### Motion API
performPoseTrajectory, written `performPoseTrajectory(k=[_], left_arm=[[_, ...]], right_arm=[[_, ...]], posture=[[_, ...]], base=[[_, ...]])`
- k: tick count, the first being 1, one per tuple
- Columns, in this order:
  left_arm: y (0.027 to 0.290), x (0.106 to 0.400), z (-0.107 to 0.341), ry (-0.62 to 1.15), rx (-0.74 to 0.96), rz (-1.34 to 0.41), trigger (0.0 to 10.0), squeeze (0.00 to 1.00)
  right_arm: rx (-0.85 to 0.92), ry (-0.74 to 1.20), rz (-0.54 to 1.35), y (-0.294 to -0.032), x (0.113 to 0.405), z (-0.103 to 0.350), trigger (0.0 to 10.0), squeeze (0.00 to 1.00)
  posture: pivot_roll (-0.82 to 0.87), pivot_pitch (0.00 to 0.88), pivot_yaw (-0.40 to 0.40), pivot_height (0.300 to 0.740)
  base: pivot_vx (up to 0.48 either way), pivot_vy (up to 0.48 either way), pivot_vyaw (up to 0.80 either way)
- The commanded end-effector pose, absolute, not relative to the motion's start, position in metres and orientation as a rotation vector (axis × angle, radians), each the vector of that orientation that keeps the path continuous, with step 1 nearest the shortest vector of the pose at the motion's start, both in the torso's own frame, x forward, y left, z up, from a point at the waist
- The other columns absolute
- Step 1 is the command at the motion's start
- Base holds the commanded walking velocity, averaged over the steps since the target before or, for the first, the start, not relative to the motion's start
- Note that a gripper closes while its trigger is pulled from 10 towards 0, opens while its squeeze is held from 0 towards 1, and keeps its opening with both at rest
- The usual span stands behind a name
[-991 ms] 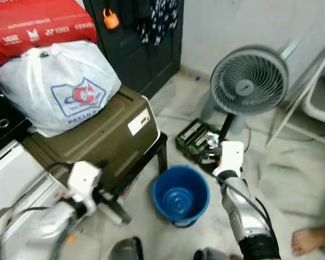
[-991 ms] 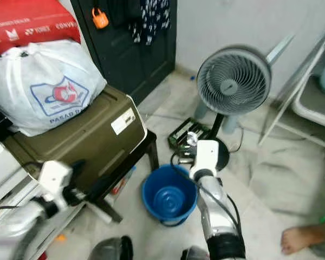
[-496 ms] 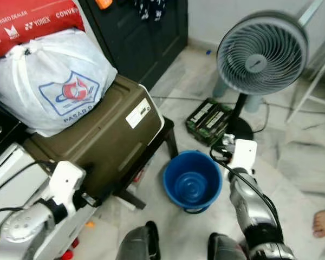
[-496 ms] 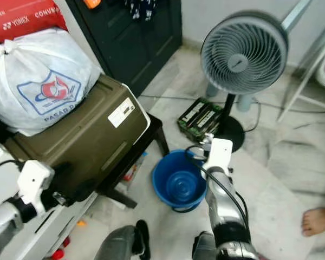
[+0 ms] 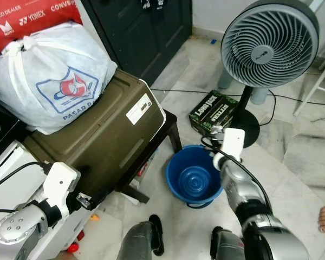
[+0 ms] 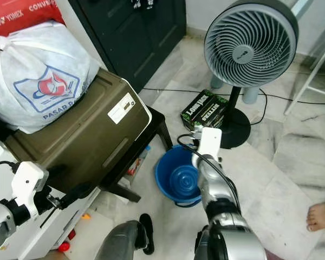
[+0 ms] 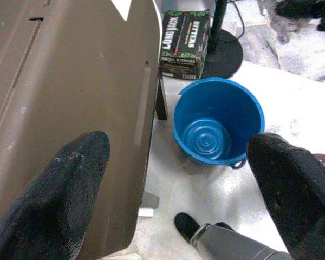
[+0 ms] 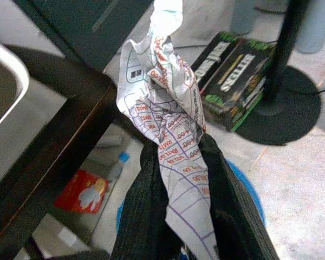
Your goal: Clean up the room
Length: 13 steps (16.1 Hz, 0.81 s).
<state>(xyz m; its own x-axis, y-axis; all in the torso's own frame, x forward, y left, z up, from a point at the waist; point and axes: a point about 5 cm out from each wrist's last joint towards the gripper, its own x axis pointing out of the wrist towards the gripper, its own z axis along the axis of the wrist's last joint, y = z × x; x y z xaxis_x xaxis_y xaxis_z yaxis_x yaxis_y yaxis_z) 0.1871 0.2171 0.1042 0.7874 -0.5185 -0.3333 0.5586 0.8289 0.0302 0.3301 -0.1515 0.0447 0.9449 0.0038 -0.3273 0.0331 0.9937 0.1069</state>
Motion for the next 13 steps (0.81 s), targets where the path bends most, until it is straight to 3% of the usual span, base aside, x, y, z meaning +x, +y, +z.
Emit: performPoseTrajectory(k=[1, 6, 13], left_arm=[[0.224, 0.184, 0.105, 0.338, 0.143, -0.562, 10.0, 0.0], [0.226, 0.182, 0.087, 0.366, 0.132, -0.553, 10.0, 0.0], [0.247, 0.179, 0.043, 0.427, 0.119, -0.531, 10.0, 0.0]], right_arm=[[0.119, 0.367, 0.028, -0.138, 0.328, 0.039, 10.0, 0.0], [0.126, 0.413, 0.077, -0.129, 0.332, 0.037, 10.0, 0.0], [0.133, 0.445, 0.108, -0.128, 0.329, 0.031, 10.0, 0.0]], posture=[[0.28, 0.284, 0.219, 0.74], [0.29, 0.291, 0.217, 0.74], [0.29, 0.299, 0.223, 0.74]], base=[[0.0, 0.0, 0.0], [0.0, 0.0, 0.0], [0.0, 0.0, 0.0]])
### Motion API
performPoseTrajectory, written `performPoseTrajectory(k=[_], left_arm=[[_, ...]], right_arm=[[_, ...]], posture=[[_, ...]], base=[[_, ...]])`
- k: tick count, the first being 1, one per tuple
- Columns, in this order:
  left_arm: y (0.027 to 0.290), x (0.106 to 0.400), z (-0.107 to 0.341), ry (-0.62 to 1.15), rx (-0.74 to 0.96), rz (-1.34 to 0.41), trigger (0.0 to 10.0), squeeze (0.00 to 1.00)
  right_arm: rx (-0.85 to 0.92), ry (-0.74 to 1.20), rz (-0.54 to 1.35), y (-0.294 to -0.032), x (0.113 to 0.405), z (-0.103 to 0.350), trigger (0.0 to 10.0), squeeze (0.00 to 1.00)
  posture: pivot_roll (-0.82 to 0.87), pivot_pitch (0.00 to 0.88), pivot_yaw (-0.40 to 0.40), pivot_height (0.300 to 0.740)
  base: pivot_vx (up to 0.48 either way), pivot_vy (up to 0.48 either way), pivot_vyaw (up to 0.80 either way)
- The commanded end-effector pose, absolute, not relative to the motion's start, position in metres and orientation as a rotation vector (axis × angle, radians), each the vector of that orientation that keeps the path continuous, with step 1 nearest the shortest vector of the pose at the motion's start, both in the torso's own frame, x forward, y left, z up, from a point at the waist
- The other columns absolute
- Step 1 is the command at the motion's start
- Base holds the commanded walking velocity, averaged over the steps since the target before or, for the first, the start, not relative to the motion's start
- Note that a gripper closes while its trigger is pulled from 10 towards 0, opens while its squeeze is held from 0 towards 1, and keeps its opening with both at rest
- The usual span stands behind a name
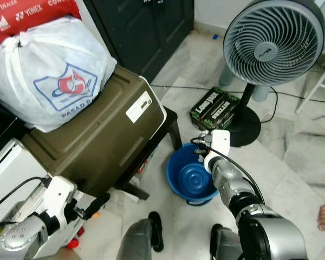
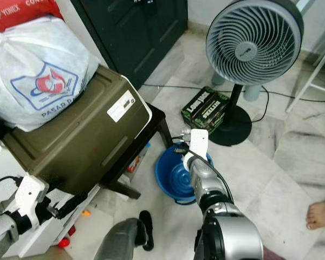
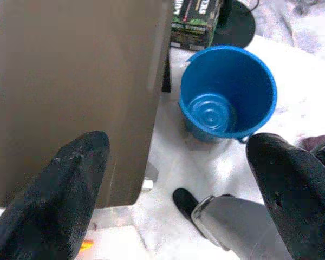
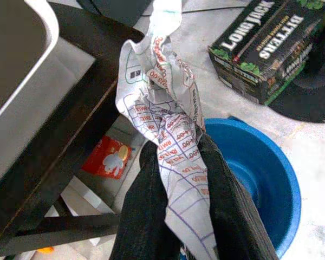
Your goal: Clean up the room
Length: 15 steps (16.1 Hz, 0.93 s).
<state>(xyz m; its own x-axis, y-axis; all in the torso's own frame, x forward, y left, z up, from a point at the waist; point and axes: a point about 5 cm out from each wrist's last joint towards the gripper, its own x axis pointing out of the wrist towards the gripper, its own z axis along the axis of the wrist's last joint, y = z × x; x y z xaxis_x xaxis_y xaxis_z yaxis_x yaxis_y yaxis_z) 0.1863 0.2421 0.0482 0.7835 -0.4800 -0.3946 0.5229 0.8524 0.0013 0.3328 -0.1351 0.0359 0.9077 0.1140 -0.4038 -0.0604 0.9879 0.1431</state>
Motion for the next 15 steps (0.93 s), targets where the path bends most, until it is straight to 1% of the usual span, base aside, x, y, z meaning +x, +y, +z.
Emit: performPoseTrajectory(k=[1, 2, 4, 5, 8, 11, 15], left_arm=[[0.251, 0.179, 0.035, 0.439, 0.117, -0.527, 10.0, 0.0], [0.253, 0.179, 0.032, 0.443, 0.117, -0.526, 10.0, 0.0], [0.258, 0.178, 0.02, 0.455, 0.116, -0.52, 10.0, 0.0], [0.263, 0.175, 0.002, 0.484, 0.113, -0.508, 10.0, 0.0], [0.267, 0.173, -0.01, 0.503, 0.111, -0.5, 10.0, 0.0], [0.264, 0.178, -0.003, 0.451, 0.121, -0.525, 10.0, 0.0], [0.263, 0.18, -0.005, 0.434, 0.125, -0.531, 10.0, 0.0]], right_arm=[[0.137, 0.443, 0.103, -0.131, 0.33, 0.031, 10.0, 0.0], [0.141, 0.44, 0.102, -0.132, 0.33, 0.031, 10.0, 1.0], [0.143, 0.43, 0.095, -0.133, 0.331, 0.033, 10.0, 1.0], [0.143, 0.42, 0.09, -0.135, 0.332, 0.034, 10.0, 1.0], [0.142, 0.408, 0.086, -0.135, 0.333, 0.036, 10.0, 1.0], [0.15, 0.382, 0.095, -0.134, 0.334, 0.038, 10.0, 1.0], [0.176, 0.33, 0.096, -0.135, 0.337, 0.044, 10.0, 1.0]], posture=[[0.29, 0.299, 0.223, 0.74], [0.29, 0.299, 0.223, 0.74], [0.3, 0.298, 0.223, 0.74], [0.29, 0.297, 0.223, 0.74], [0.29, 0.296, 0.221, 0.74], [0.29, 0.294, 0.221, 0.74], [0.29, 0.29, 0.218, 0.74]], base=[[0.0, 0.0, 0.0], [0.0, 0.0, 0.0], [0.0, 0.0, 0.0], [0.0, 0.0, 0.0], [0.0, 0.0, 0.0], [0.0, 0.0, 0.0], [0.0, 0.0, 0.0]])
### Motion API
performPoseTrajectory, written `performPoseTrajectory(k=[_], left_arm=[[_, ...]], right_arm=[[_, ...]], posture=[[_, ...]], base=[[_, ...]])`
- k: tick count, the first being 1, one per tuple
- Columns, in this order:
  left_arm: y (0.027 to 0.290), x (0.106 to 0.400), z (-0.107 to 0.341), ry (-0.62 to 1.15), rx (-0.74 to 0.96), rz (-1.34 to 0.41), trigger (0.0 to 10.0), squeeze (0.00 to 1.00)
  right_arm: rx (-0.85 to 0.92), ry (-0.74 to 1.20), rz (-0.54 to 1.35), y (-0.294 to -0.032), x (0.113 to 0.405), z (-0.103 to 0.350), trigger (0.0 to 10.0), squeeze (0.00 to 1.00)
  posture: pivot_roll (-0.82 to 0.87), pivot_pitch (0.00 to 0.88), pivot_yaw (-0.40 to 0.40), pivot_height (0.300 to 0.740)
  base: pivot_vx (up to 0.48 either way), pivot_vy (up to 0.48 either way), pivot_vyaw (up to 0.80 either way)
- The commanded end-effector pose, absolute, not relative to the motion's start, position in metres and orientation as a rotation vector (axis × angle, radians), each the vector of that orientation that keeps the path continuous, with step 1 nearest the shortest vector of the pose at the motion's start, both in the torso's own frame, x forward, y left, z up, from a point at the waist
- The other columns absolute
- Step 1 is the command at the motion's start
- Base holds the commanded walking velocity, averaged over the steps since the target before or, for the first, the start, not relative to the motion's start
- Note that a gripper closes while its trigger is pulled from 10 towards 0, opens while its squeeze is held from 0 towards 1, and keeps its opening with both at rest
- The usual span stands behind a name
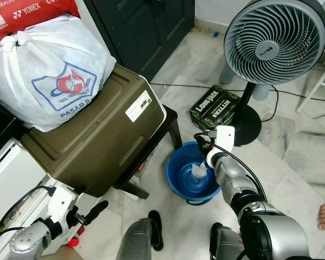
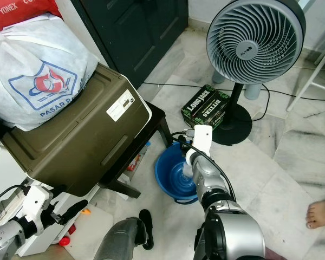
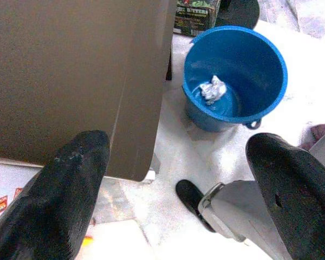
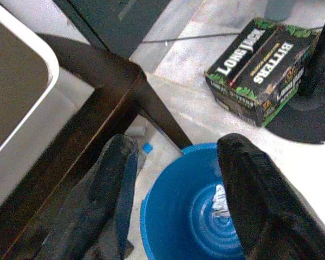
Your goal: Clean up the room
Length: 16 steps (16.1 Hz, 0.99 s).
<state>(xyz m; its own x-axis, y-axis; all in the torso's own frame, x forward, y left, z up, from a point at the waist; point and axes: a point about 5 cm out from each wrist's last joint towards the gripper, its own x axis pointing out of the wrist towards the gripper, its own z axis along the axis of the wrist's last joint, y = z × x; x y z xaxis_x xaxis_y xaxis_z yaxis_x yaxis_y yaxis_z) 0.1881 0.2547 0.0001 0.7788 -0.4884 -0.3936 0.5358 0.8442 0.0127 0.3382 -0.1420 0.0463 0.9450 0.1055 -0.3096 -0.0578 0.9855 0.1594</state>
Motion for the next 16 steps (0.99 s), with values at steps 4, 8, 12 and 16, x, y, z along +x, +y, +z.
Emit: performPoseTrajectory(k=[4, 8, 12, 16], left_arm=[[0.251, 0.187, -0.01, 0.427, 0.082, -0.575, 10.0, 0.0], [0.229, 0.195, -0.012, 0.418, -0.05, -0.709, 10.0, 0.0], [0.199, 0.241, 0.019, 0.237, -0.128, -0.752, 10.0, 0.0], [0.169, 0.277, 0.096, -0.05, -0.215, -0.652, 10.0, 0.0]], right_arm=[[0.175, 0.267, 0.096, -0.144, 0.328, 0.042, 10.0, 1.0], [0.079, 0.284, 0.174, -0.15, 0.28, 0.016, 10.0, 1.0], [0.058, 0.231, 0.101, -0.167, 0.276, 0.027, 10.0, 1.0], [-0.027, 0.13, 0.139, -0.158, 0.265, 0.05, 10.0, 1.0]], posture=[[0.22, 0.264, 0.168, 0.74], [0.12, 0.195, 0.079, 0.74], [0.05, 0.116, 0.036, 0.74], [0.0, 0.046, -0.005, 0.74]], base=[[0.0, 0.0, 0.0], [0.0, 0.0, 0.0], [0.0, 0.0, 0.0], [0.0, 0.0, 0.0]])
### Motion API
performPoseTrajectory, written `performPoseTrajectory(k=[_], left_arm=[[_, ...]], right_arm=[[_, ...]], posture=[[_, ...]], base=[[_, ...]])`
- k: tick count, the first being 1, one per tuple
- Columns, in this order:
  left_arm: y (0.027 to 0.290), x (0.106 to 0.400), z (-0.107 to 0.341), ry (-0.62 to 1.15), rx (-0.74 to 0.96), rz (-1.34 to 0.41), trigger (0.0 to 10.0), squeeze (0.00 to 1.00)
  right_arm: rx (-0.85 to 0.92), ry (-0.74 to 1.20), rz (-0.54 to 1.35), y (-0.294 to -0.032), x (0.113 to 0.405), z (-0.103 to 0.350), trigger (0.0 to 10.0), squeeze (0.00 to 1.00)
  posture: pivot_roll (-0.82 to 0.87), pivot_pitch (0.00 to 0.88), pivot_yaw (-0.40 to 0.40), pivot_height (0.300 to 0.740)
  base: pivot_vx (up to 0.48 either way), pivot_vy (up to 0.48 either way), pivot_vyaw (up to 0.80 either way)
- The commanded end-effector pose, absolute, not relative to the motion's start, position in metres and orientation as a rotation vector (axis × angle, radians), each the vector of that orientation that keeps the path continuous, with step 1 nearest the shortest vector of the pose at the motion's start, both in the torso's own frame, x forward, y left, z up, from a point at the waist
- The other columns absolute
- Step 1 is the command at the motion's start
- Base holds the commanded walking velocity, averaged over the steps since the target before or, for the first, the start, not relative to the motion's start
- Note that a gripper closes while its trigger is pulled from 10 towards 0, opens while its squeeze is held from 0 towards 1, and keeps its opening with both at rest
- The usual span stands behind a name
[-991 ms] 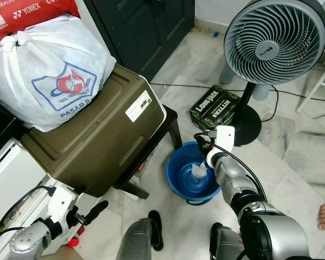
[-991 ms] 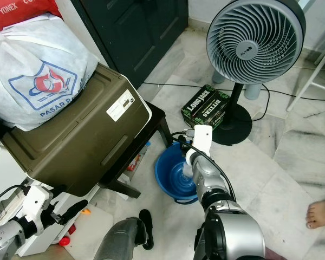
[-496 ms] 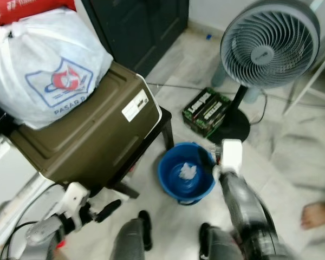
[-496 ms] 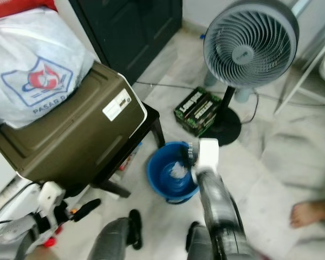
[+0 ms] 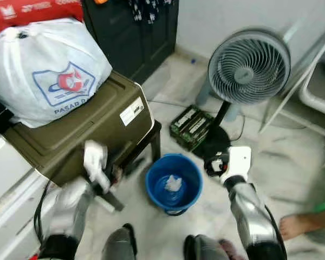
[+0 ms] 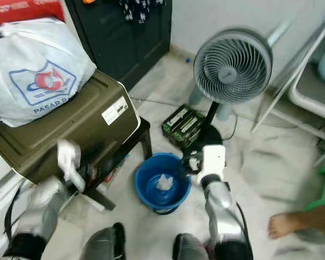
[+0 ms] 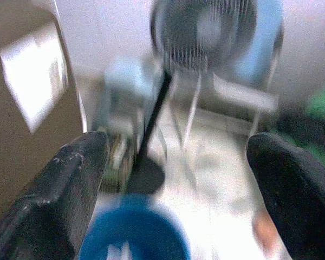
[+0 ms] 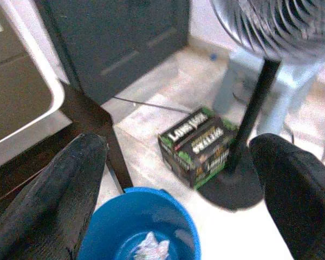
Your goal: Clean up the room
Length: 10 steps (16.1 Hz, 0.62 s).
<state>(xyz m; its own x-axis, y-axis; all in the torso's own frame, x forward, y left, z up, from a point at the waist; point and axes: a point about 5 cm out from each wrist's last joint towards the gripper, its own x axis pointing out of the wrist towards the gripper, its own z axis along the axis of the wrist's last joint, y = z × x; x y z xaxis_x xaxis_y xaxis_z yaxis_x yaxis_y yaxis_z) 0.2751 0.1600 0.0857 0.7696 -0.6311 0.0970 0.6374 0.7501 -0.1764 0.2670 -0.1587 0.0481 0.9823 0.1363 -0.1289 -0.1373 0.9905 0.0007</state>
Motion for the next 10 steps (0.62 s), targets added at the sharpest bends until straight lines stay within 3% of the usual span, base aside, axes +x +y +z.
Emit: performPoseTrajectory(k=[1, 2, 3, 4, 5, 10], left_arm=[[0.169, 0.278, 0.098, -0.057, -0.221, -0.651, 10.0, 0.0], [0.166, 0.281, 0.105, -0.077, -0.252, -0.649, 10.0, 0.0], [0.132, 0.281, 0.136, -0.136, -0.32, -0.67, 10.0, 0.0], [0.116, 0.277, 0.149, -0.155, -0.33, -0.676, 10.0, 0.0], [0.112, 0.275, 0.156, -0.153, -0.317, -0.655, 10.0, 0.0], [0.144, 0.277, 0.134, -0.09, -0.024, -0.332, 10.0, 0.0]], right_arm=[[-0.031, 0.132, 0.142, -0.158, 0.264, 0.049, 10.0, 1.0], [-0.064, 0.15, 0.153, -0.161, 0.258, 0.045, 10.0, 1.0], [-0.076, 0.191, 0.155, -0.166, 0.251, 0.038, 10.0, 1.0], [-0.081, 0.197, 0.149, -0.169, 0.251, 0.037, 10.0, 0.34], [-0.09, 0.185, 0.156, -0.169, 0.254, 0.041, 10.0, 0.0], [-0.098, 0.147, 0.155, -0.159, 0.251, 0.049, 10.0, 0.0]], posture=[[0.0, 0.044, -0.007, 0.74], [-0.01, 0.033, -0.013, 0.74], [-0.02, 0.02, -0.019, 0.74], [-0.02, 0.015, -0.02, 0.74], [-0.02, 0.002, -0.02, 0.74], [-0.02, 0.0, -0.022, 0.74]], base=[[0.0, 0.0, 0.0], [0.0, 0.0, 0.0], [0.0, 0.0, 0.0], [0.0, 0.0, 0.0], [0.0, 0.0, 0.0], [0.0, 0.0, 0.0]])
